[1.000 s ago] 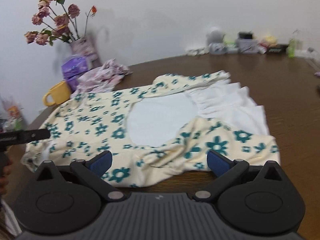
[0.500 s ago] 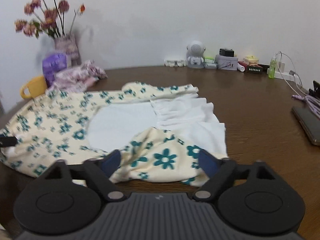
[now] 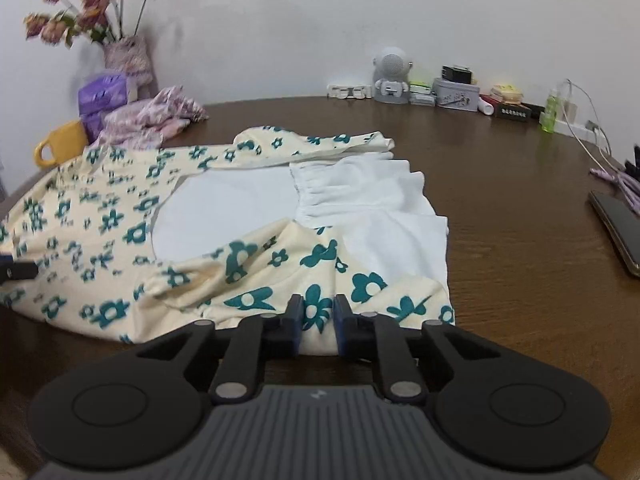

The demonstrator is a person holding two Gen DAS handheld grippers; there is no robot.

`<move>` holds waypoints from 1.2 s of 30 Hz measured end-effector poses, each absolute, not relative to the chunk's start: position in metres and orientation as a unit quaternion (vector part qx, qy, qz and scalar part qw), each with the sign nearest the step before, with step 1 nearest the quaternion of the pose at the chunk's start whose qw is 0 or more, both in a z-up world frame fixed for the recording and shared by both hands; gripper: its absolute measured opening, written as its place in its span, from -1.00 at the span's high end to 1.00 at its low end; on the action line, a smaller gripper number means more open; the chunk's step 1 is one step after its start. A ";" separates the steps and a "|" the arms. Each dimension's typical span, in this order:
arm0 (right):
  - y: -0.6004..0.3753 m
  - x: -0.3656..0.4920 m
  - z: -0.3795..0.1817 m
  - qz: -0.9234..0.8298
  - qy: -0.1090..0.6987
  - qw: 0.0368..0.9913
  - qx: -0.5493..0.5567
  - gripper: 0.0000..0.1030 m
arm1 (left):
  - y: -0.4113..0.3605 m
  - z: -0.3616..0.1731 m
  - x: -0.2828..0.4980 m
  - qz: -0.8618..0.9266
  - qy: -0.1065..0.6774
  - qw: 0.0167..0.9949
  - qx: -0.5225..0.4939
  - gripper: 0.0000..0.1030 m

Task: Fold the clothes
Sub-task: 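Press both open grippers over the shirt front to smooth it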

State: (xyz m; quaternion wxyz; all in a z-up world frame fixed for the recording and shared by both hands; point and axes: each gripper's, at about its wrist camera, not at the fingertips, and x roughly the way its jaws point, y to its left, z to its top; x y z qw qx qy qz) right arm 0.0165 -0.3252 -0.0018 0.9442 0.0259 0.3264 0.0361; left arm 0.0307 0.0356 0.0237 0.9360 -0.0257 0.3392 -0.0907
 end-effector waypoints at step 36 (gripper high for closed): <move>-0.282 -0.011 0.006 0.128 0.330 0.933 0.070 -0.99 | 0.043 0.040 -0.020 -0.126 0.338 0.933 -0.016 -1.00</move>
